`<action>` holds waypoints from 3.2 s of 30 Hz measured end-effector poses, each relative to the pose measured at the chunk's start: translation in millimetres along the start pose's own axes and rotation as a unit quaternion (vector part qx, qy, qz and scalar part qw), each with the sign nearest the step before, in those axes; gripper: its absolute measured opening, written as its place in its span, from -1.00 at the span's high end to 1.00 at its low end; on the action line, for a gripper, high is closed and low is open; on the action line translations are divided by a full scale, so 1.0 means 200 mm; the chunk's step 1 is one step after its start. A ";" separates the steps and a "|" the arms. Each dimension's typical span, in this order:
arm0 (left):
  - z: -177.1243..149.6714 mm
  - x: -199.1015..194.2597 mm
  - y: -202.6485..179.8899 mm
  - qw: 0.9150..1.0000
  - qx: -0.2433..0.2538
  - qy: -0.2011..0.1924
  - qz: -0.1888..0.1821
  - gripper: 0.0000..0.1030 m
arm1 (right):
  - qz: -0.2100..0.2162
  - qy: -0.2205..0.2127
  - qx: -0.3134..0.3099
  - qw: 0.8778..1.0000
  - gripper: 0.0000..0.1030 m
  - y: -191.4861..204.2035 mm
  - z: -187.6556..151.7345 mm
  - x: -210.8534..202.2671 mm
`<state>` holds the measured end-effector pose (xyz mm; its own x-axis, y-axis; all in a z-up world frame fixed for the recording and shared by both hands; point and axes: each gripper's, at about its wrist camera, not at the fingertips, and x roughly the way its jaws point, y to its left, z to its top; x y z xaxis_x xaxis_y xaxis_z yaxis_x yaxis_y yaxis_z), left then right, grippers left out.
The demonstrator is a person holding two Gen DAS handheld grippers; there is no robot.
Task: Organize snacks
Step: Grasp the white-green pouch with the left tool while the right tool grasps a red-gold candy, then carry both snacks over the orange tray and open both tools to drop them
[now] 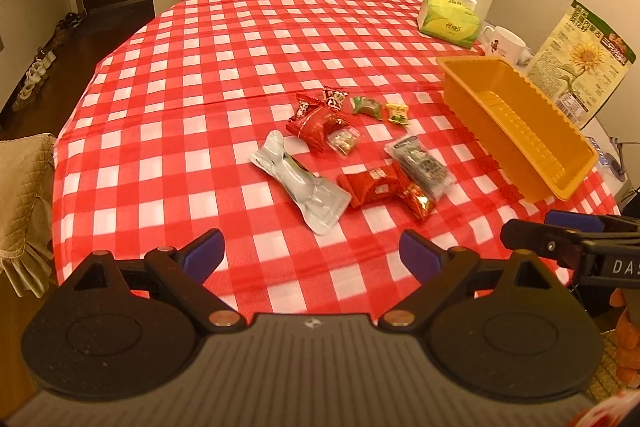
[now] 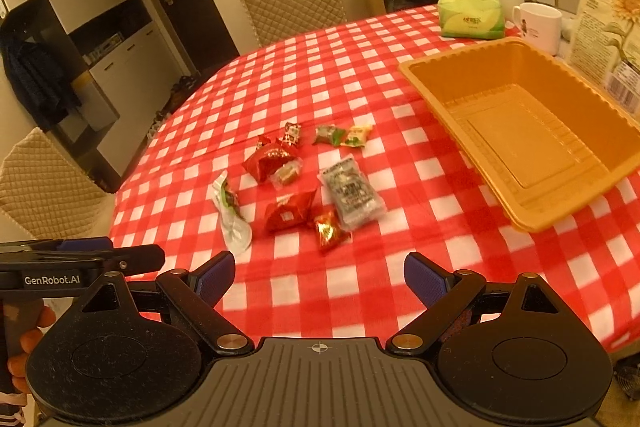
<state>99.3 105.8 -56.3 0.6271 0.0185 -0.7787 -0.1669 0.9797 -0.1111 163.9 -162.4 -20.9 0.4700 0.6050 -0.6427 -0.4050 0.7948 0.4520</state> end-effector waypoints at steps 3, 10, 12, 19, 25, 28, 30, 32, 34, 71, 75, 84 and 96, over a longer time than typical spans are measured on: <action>0.03 0.06 0.02 1.000 0.000 0.003 -0.006 -0.81 | -0.002 -0.003 -0.004 1.000 -0.78 0.01 0.03 0.07; 0.11 0.21 0.06 1.000 -0.002 0.007 -0.019 -0.75 | -0.006 0.003 -0.009 1.000 -0.50 0.03 0.07 0.22; 0.13 0.25 0.06 1.000 -0.001 0.010 -0.020 -0.73 | -0.012 0.004 -0.007 1.000 -0.42 0.03 0.08 0.25; 0.20 0.39 0.09 0.999 -0.004 0.020 -0.027 -0.64 | -0.016 0.010 -0.014 1.000 0.02 0.02 0.09 0.37; 0.23 0.46 0.11 0.999 0.003 0.032 -0.034 -0.64 | -0.016 0.021 -0.029 0.999 0.27 0.01 0.10 0.48; 0.24 0.49 0.12 0.999 0.005 0.040 -0.035 -0.64 | -0.021 0.030 -0.042 0.998 0.32 0.01 0.10 0.53; 0.24 0.50 0.13 0.998 0.005 0.044 -0.036 -0.64 | -0.022 0.036 -0.051 0.998 0.36 0.02 0.10 0.56; 0.24 0.51 0.14 0.998 0.004 0.047 -0.036 -0.64 | -0.025 0.039 -0.066 0.997 0.39 0.03 0.10 0.59; 0.25 0.52 0.16 0.998 0.002 0.049 -0.035 -0.64 | -0.028 0.042 -0.086 0.995 0.40 0.05 0.10 0.61; 0.29 0.68 0.21 0.995 0.024 0.085 -0.056 0.24 | -0.055 0.065 -0.032 0.996 0.61 0.04 0.17 0.54; 0.29 0.68 0.23 0.993 0.037 0.092 -0.065 0.54 | -0.059 0.057 -0.019 0.996 0.61 0.04 0.19 0.51; 0.29 0.65 0.28 0.990 0.049 0.097 -0.085 0.55 | -0.062 0.040 0.002 0.997 0.61 0.08 0.23 0.46; 0.39 0.45 0.18 0.991 0.066 0.053 -0.101 0.55 | -0.045 0.008 0.019 0.999 0.61 0.04 0.28 0.34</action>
<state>209.6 159.2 -82.4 0.5537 -0.1944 -0.8097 0.0584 0.9791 -0.1950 236.8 -112.9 -26.9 0.4911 0.5304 -0.6910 -0.3318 0.8473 0.4146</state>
